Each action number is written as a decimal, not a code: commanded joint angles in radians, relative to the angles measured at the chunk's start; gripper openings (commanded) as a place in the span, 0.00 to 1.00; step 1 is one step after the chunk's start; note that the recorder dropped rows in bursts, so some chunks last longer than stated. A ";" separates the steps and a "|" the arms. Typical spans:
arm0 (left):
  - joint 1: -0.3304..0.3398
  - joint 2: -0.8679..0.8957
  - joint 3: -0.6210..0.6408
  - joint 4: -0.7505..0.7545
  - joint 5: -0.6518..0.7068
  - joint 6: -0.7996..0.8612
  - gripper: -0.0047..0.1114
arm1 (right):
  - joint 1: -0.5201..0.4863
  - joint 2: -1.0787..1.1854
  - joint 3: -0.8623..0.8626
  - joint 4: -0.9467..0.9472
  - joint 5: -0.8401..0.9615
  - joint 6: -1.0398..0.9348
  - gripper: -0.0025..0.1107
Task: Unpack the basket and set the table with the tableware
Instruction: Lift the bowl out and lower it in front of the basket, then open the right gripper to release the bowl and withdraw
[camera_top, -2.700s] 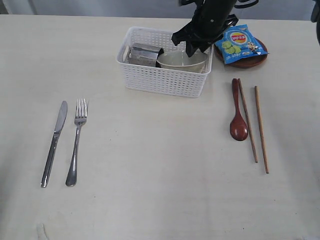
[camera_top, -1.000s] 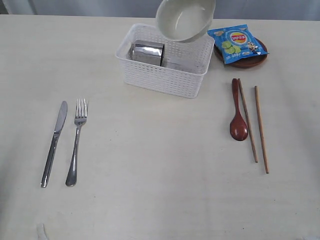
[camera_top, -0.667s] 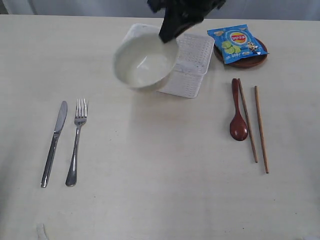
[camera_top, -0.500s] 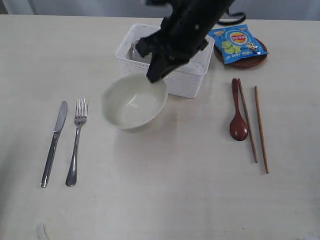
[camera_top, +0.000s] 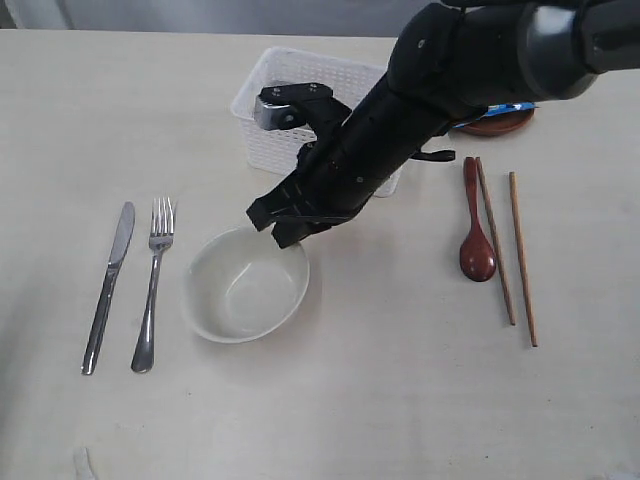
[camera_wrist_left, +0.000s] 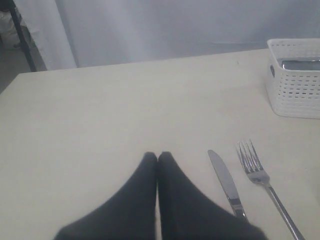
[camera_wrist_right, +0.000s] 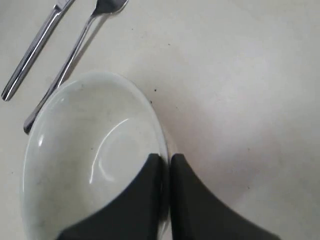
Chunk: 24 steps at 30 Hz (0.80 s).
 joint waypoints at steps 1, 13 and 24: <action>-0.005 -0.002 0.002 -0.004 -0.001 -0.002 0.04 | 0.001 -0.013 0.012 0.014 -0.057 -0.001 0.02; -0.005 -0.002 0.002 -0.001 -0.001 -0.002 0.04 | -0.002 -0.013 0.012 -0.122 -0.004 0.116 0.22; -0.005 -0.002 0.002 -0.001 -0.001 -0.002 0.04 | -0.002 -0.116 0.012 -0.159 -0.052 0.157 0.44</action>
